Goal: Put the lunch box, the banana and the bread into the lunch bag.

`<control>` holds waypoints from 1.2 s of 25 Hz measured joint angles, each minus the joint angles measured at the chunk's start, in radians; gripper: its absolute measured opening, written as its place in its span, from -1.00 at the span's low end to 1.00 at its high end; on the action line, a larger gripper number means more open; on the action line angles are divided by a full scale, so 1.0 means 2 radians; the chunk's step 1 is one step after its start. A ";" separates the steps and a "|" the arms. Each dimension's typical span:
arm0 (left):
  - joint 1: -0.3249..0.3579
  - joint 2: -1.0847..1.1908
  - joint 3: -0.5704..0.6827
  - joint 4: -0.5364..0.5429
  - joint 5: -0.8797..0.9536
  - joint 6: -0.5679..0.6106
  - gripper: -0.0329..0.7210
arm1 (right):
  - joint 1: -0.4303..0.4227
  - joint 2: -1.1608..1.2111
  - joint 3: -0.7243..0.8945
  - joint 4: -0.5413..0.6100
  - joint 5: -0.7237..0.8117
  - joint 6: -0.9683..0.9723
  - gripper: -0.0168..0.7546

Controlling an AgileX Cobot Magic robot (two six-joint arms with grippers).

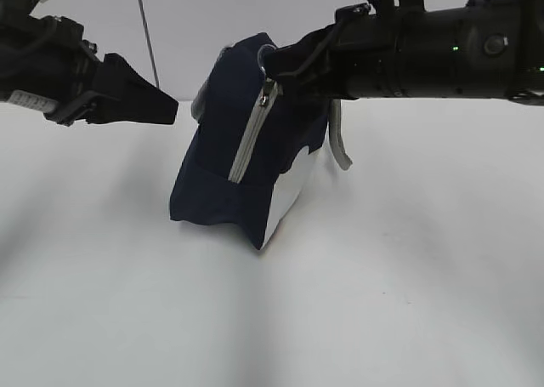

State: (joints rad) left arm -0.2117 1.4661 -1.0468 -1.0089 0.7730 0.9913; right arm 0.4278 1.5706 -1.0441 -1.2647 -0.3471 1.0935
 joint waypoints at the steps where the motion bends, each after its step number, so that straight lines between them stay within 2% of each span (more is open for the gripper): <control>1: 0.000 0.003 0.000 -0.001 0.000 0.002 -0.04 | 0.000 0.000 0.000 0.010 0.000 -0.009 -1.00; 10: 0.000 0.027 0.000 -0.058 0.015 0.063 -0.04 | 0.000 0.000 -0.002 0.097 0.022 -0.081 -1.00; 14: 0.000 0.033 0.000 -0.072 0.015 0.087 -0.03 | 0.000 0.000 -0.004 0.101 0.015 -0.087 -1.00; 21: 0.000 0.034 0.000 -0.128 0.010 0.152 0.24 | 0.000 0.000 -0.004 0.101 -0.002 -0.089 -1.00; 30: -0.001 0.076 -0.006 -0.169 0.008 0.168 0.24 | 0.000 0.000 -0.004 0.101 -0.002 -0.090 -1.00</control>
State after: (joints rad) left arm -0.2137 1.6178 -1.0590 -1.3463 0.7897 1.3268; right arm 0.4278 1.5706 -1.0518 -1.0626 -0.3515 0.9142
